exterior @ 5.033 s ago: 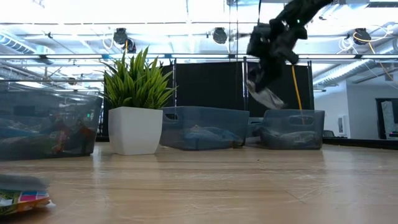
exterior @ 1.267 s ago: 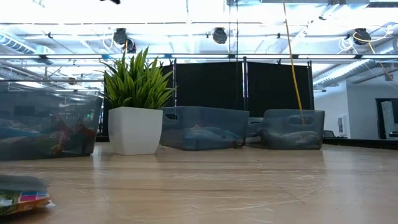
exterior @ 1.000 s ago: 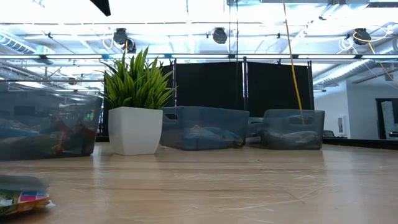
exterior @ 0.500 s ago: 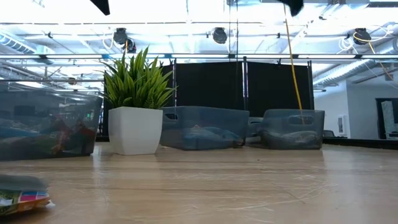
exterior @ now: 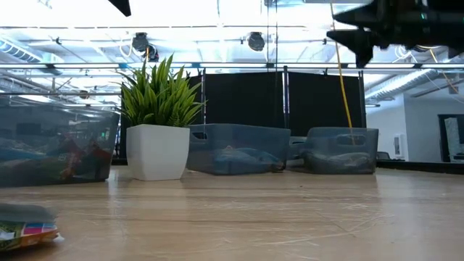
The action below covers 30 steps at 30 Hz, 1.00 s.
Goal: Pick and place Granola Bars by type
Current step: Put the yellow granola bar into the top left black bin
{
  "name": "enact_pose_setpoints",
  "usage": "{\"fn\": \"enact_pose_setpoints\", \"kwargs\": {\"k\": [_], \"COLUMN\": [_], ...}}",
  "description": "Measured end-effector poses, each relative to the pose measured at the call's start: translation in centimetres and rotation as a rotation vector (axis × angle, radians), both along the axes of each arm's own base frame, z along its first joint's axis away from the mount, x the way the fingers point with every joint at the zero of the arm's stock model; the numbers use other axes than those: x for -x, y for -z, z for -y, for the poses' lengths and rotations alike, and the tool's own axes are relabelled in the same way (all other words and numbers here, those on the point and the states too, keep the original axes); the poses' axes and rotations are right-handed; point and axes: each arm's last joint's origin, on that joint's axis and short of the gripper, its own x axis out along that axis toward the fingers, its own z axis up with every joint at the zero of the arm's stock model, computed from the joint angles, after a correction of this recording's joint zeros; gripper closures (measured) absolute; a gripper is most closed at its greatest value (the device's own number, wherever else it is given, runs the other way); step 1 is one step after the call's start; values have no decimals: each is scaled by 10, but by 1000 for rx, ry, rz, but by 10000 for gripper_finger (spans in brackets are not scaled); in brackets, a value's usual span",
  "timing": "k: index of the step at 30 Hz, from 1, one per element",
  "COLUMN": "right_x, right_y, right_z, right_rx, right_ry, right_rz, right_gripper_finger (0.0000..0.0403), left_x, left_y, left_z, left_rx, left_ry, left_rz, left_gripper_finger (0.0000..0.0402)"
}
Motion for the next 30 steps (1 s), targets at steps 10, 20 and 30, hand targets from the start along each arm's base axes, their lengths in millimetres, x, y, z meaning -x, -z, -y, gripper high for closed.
{"fn": "enact_pose_setpoints", "kwargs": {"k": [10,20,30], "right_x": [13,20,21], "right_y": [38,39,42], "right_z": [-7,-4,-17], "right_rx": [17,-41,-74], "right_ry": [-185,54,165], "right_rz": [69,101,69], "right_gripper_finger": [222,222,222], "left_x": [-1,-1,-1], "left_y": [-1,0,0], "left_z": [0,0,0], "left_rx": [0,1,-2], "left_ry": [3,4,13], "left_rz": [15,10,9], "left_gripper_finger": [105,105,105]}}
